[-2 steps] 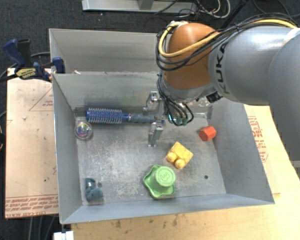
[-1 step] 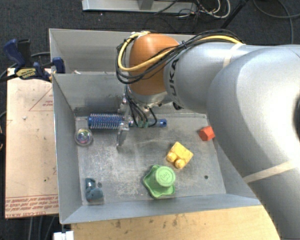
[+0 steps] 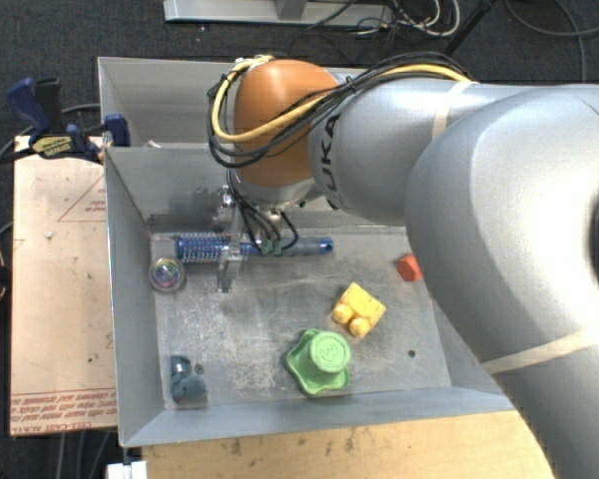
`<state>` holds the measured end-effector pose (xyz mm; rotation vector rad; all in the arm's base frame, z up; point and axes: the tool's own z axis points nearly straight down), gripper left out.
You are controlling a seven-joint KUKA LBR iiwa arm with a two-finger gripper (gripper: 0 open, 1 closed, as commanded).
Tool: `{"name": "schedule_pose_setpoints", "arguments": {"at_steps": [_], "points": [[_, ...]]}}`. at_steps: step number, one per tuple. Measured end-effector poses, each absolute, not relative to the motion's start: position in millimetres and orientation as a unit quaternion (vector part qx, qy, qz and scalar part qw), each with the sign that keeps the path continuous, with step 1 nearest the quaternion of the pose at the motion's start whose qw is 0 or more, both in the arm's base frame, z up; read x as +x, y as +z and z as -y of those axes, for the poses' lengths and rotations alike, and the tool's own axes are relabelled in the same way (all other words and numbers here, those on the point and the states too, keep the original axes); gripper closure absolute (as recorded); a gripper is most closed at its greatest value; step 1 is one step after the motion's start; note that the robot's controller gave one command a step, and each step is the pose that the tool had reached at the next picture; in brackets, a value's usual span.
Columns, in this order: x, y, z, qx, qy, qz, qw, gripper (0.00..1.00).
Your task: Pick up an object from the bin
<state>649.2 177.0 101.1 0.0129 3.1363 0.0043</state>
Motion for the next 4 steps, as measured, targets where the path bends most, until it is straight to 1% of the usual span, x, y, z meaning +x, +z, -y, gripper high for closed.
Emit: {"name": "schedule_pose_setpoints", "arguments": {"at_steps": [1, 2, 3, 4], "points": [[638.7, 106, -170, 0.033, 0.001, -0.999, 0.001, 0.00], [636.6, 75, -156, 0.084, 0.004, -0.996, 0.004, 0.00], [638.3, 78, -157, 0.083, 0.002, -0.997, 0.003, 0.00], [639.8, 80, -157, 0.084, 0.003, -0.996, 0.005, 1.00]]}}
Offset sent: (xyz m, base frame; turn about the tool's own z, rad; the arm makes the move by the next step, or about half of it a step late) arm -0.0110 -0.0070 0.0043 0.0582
